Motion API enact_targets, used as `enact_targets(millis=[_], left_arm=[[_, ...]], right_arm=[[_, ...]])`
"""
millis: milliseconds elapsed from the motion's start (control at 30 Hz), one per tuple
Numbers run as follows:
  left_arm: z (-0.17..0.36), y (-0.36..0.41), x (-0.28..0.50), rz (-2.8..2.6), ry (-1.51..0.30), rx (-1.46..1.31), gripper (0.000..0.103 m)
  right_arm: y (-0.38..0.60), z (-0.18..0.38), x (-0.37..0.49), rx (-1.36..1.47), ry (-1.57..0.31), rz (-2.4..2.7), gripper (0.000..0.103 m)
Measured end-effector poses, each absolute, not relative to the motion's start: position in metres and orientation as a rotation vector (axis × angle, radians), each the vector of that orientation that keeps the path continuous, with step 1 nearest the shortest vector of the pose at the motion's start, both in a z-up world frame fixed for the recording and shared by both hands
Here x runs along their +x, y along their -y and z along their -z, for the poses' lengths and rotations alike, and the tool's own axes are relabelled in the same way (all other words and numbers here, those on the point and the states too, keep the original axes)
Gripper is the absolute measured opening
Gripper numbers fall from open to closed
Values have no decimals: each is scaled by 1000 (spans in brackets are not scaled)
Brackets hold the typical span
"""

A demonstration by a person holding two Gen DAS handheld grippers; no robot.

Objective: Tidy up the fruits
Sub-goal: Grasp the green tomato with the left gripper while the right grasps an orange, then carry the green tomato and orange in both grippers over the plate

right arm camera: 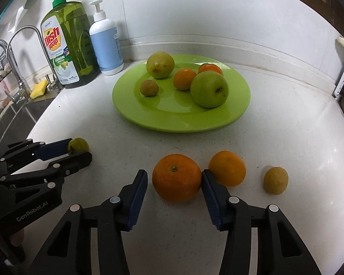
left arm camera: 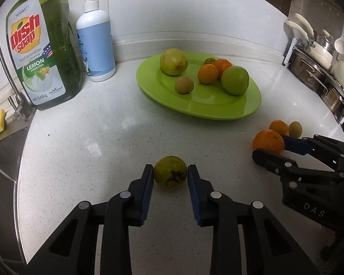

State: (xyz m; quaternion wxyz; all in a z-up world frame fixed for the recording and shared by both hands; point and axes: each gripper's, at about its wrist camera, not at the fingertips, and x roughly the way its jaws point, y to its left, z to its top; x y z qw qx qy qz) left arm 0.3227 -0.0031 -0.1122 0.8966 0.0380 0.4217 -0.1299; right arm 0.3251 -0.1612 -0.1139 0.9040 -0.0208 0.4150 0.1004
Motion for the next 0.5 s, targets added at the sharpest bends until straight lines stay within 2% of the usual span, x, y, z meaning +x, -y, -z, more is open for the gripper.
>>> enact_targets(millis=[500], left_arm=[[99, 2, 316, 272, -846, 64, 30]], right_arm=[[161, 110, 322, -37, -847, -227, 44]])
